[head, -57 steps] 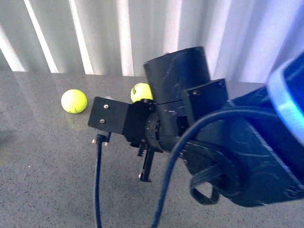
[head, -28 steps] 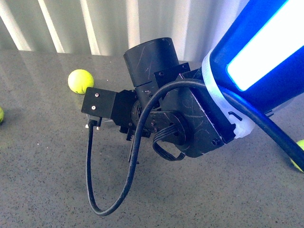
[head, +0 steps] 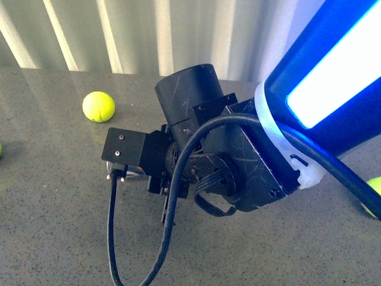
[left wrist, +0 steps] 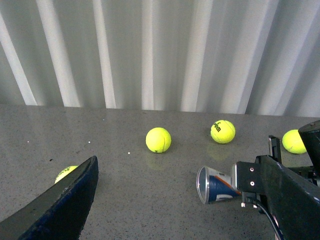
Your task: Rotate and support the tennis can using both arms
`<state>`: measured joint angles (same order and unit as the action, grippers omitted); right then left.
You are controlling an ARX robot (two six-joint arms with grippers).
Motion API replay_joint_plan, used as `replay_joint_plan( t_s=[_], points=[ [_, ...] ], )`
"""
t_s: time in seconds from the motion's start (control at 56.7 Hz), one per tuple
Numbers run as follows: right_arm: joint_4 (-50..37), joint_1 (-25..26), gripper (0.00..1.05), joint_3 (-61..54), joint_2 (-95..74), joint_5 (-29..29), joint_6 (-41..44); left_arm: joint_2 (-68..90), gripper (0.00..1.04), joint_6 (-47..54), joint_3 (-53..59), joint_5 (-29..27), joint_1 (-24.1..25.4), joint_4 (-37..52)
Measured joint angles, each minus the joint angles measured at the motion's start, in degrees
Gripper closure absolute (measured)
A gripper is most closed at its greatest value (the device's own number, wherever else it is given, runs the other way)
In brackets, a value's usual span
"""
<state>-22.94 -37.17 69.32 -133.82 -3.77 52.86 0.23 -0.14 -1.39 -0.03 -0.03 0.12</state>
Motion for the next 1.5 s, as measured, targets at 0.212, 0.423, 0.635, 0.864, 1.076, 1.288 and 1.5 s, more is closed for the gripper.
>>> replay_joint_plan(
  t_s=[0.212, 0.423, 0.635, 0.864, 1.076, 1.288, 1.5],
  points=[
    [1.53, -0.37, 0.32, -1.77, 2.32, -1.53, -5.86, 0.00, 0.07, 0.00, 0.00, 0.00, 0.00, 0.00],
    [1.75, 0.31, 0.07, -5.03, 5.57, -1.18, -8.00, 0.00, 0.07, 0.02, 0.00, 0.02, 0.00, 0.00],
    [1.38, 1.66, 0.07, -9.01, 9.79, -1.11, -9.55, 0.00, 0.07, 0.00, 0.00, 0.00, 0.00, 0.00],
    [0.07, 3.72, 0.07, -14.23, 14.19, -1.27, -11.28, 0.00, 0.07, 0.00, 0.00, 0.00, 0.02, 0.00],
    [-9.07, 7.87, 0.07, -24.22, 22.77, -0.57, -15.19, 0.00, 0.07, 0.00, 0.00, 0.00, 0.00, 0.00],
    [-18.58, 22.86, 0.07, -35.63, 31.43, 6.49, -23.39, 0.00, 0.07, 0.00, 0.00, 0.02, 0.00, 0.00],
    [-22.47, 37.00, 0.07, -41.70, 41.79, 17.97, -34.88, 0.00, 0.07, 0.00, 0.00, 0.00, 0.00, 0.00]
  ],
)
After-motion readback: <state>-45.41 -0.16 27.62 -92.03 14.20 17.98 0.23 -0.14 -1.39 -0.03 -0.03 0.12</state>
